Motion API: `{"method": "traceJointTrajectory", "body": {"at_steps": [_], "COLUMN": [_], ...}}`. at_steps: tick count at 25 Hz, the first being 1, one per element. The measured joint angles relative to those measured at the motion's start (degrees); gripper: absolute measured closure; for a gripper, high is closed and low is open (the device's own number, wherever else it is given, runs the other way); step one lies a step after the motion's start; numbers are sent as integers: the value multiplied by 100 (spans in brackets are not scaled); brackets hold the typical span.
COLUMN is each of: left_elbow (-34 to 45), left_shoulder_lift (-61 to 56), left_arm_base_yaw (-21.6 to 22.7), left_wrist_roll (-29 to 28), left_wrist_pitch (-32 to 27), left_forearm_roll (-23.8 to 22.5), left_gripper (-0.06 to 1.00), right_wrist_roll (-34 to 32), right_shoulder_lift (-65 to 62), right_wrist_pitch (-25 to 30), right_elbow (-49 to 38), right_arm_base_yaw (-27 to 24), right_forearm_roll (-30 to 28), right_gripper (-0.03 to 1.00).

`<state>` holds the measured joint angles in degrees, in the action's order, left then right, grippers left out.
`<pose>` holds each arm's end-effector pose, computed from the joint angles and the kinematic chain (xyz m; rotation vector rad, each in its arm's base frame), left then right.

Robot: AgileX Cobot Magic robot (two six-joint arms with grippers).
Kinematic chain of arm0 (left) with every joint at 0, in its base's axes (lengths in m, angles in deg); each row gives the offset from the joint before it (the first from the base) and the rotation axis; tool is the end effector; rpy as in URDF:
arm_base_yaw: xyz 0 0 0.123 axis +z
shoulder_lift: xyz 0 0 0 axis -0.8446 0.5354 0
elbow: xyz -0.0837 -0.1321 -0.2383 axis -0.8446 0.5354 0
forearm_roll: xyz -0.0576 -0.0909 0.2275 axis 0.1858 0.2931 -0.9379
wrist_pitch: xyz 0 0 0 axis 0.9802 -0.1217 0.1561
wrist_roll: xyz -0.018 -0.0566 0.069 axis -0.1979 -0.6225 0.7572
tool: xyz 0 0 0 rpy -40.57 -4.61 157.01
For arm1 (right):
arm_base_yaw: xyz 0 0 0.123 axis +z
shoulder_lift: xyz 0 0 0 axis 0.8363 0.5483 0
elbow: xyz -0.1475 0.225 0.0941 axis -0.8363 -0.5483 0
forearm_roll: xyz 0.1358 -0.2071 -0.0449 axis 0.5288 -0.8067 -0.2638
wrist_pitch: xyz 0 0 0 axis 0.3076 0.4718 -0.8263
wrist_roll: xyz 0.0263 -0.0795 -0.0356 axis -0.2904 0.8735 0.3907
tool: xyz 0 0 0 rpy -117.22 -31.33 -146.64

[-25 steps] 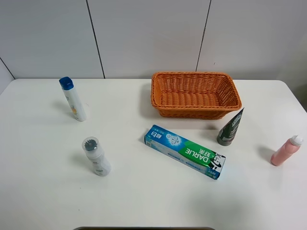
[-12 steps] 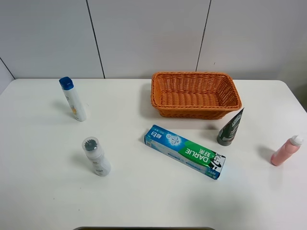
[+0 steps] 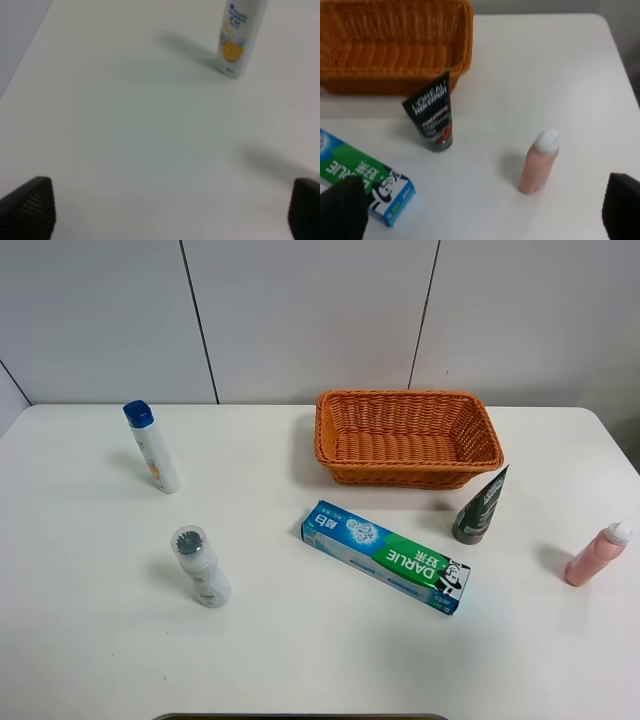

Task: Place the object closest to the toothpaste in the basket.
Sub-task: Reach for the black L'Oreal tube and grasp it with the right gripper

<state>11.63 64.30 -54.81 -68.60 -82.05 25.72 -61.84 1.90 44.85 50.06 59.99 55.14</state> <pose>-0.0063 0.0010 0.2803 -0.0417 2.0246 0.0581 0.0134 -0.0045 0.3379 -0.0322 2.0572 -0.0305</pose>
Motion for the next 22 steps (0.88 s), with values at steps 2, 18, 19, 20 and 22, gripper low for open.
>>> {"method": "traceJointTrajectory", "body": {"at_steps": [2, 18, 19, 20, 22], "left_elbow": [0, 0, 0, 0, 0], "left_shoulder_lift": [0, 0, 0, 0, 0], "left_arm_base_yaw": [0, 0, 0, 0, 0], "left_wrist_roll": [0, 0, 0, 0, 0], "left_wrist_pitch": [0, 0, 0, 0, 0], "left_forearm_roll": [0, 0, 0, 0, 0], "left_gripper": [0, 0, 0, 0, 0], "right_wrist_roll": [0, -254, -274, -296, -358], "right_shoulder_lift": [456, 3741, 3920, 4092, 4404], "right_wrist_pitch": [-36, -628, -703, -803, -989], "right_elbow": [258, 714, 714, 714, 714], "right_arm_base_yaw": [0, 0, 0, 0, 0], "right_forearm_roll": [-89, -96, -28, 69, 271], "right_gripper": [0, 0, 0, 0, 0]}}
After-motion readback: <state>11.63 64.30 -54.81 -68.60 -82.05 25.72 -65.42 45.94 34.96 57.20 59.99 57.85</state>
